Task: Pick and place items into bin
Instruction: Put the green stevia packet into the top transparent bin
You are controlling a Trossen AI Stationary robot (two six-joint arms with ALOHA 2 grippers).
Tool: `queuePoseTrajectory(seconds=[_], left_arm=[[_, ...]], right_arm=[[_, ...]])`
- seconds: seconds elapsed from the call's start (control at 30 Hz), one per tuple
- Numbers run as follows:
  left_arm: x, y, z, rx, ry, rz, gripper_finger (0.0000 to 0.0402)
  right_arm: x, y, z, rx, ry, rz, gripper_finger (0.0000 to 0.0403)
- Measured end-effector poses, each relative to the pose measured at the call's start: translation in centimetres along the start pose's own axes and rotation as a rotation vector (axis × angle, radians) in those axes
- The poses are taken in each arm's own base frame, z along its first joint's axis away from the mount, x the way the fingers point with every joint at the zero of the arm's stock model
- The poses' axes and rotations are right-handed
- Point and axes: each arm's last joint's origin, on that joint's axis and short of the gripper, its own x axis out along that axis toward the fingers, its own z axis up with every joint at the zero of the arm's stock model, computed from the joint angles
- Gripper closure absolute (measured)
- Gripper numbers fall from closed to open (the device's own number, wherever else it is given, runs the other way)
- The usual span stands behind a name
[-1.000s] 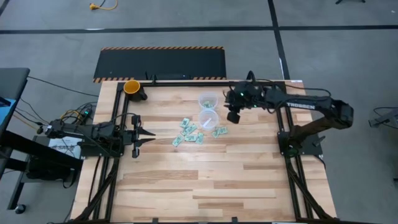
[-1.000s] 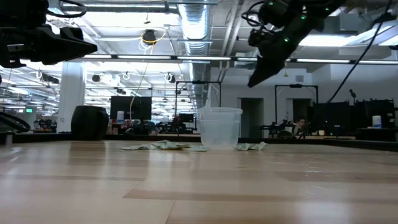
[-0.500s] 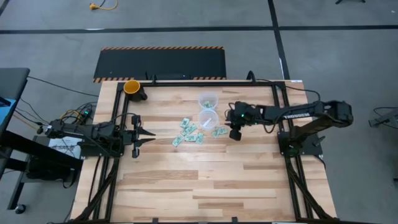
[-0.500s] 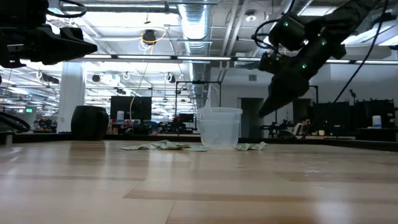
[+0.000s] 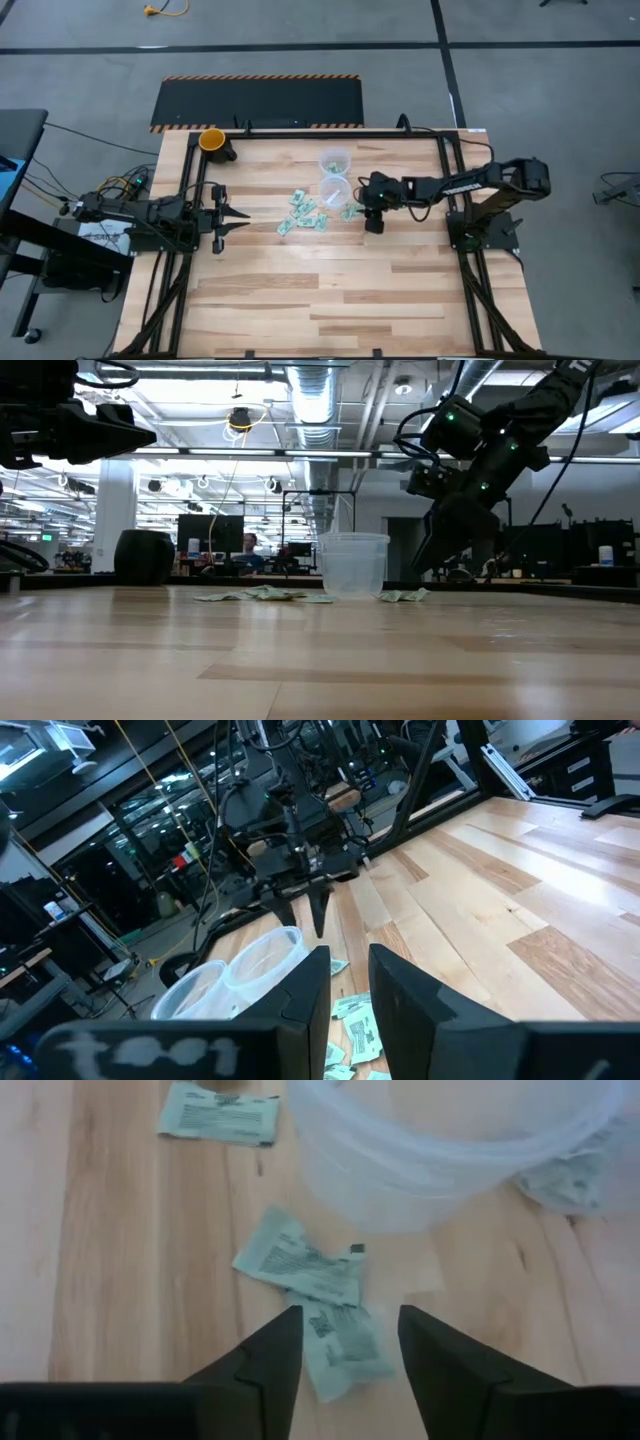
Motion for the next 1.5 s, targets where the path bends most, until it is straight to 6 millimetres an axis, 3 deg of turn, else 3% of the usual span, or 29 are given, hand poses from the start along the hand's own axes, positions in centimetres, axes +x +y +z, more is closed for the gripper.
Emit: queuePoseTrajectory(seconds=[0.4, 1.07, 1.5], left_arm=[[0.0, 0.0, 0.0, 0.000, 0.000, 0.000, 0.0340], [0.0, 0.0, 0.0, 0.000, 0.000, 0.000, 0.0340], [0.0, 0.0, 0.0, 0.000, 0.000, 0.000, 0.0340]], right_arm=[[0.0, 0.0, 0.0, -0.001, 0.001, 0.006, 0.0209], [0.4, 0.2, -1.7, -0.001, -0.006, 0.004, 0.0225], [0.4, 0.2, -1.4, -0.048, -0.045, -0.005, 0.0227]])
